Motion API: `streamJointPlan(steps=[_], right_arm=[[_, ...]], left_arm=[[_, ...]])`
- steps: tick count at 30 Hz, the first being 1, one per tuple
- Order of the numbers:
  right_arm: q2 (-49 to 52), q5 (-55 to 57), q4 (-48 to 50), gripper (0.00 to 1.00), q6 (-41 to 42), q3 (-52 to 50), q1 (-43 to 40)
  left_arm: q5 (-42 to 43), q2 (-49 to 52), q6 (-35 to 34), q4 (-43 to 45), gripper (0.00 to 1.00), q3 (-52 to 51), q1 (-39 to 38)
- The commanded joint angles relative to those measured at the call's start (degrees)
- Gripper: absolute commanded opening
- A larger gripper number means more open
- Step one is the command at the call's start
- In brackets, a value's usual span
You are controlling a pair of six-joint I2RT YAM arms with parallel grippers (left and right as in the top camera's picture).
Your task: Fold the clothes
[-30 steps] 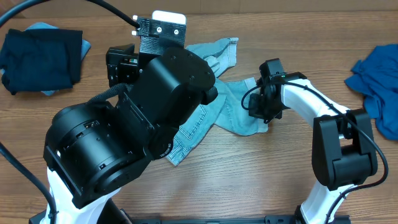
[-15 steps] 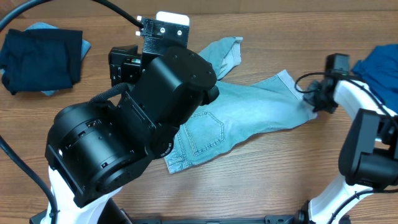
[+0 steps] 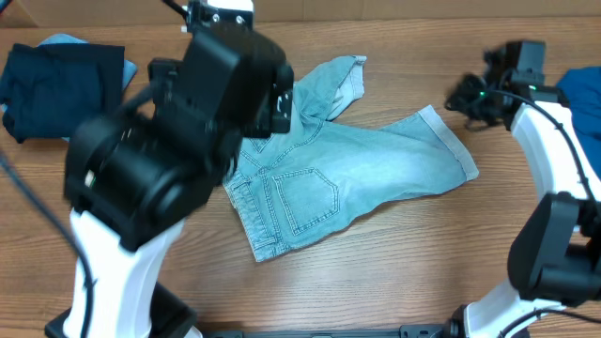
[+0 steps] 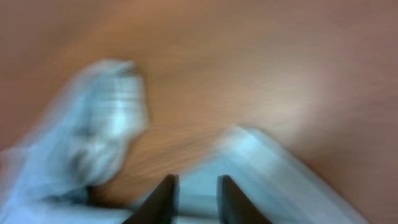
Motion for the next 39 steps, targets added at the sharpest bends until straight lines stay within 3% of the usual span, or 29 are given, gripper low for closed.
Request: streamJointPlan(steps=[1, 4, 8, 10, 11, 14, 18, 25, 33, 34, 35, 36, 37, 39], right_arm=[[-1.6, -11.8, 2.5, 0.42, -1.0, 1.4, 6.0], [-1.6, -9.8, 5.0, 0.56, -1.0, 1.3, 10.0], [-1.5, -4.5, 10.7, 0.64, -1.0, 1.0, 13.6], [-0.8, -3.4, 14.6, 0.75, -1.0, 0.7, 14.3], [0.0, -3.4, 16.9, 0.76, -1.0, 0.7, 14.4], [1.9, -3.2, 19.6, 0.73, 1.9, 0.7, 14.3], [4.2, -3.7, 19.1, 0.6, 4.0, 0.7, 14.2], [4.8, -2.6, 18.3, 0.61, 3.5, 0.7, 14.1], [4.8, -2.6, 17.1, 0.62, 3.2, 0.7, 14.1], [4.8, -2.6, 17.0, 0.62, 3.2, 0.7, 14.1], [4.8, -2.6, 16.9, 0.62, 3.2, 0.7, 14.1], [4.8, -2.6, 16.7, 0.62, 3.2, 0.7, 14.1], [4.8, -2.6, 16.5, 0.61, 3.2, 0.7, 14.1], [4.8, -2.6, 15.8, 0.61, 3.2, 0.7, 14.1]], left_arm=[[8.9, 5.3, 0.0, -0.1, 1.0, -4.2, 5.1], [12.7, 8.9, 0.0, -0.1, 1.0, -6.3, 7.4], [14.6, 14.4, 0.0, -0.1, 0.96, -8.9, 8.9], [14.6, 17.2, -0.3, -0.1, 0.95, -10.1, 9.6], [14.6, 19.0, -0.4, -0.1, 0.94, -10.7, 9.9], [14.6, 22.9, -0.5, -0.1, 0.94, -11.8, 10.8], [15.5, 28.1, -0.4, 1.1, 0.94, -11.9, 12.3], [17.2, 35.7, 0.2, 1.3, 0.94, -12.0, 14.4], [20.2, 38.7, 1.0, 0.8, 0.86, -15.3, 18.4], [22.6, 38.7, 2.4, 2.3, 0.79, -15.7, 19.1], [24.5, 38.7, 3.8, 3.4, 0.63, -15.8, 19.6], [27.9, 38.7, 5.6, 5.4, 0.33, -16.0, 20.4], [29.9, 38.7, 5.9, 6.7, 0.13, -16.1, 21.4], [29.7, 38.7, 6.1, 7.3, 0.07, -16.1, 23.1]])
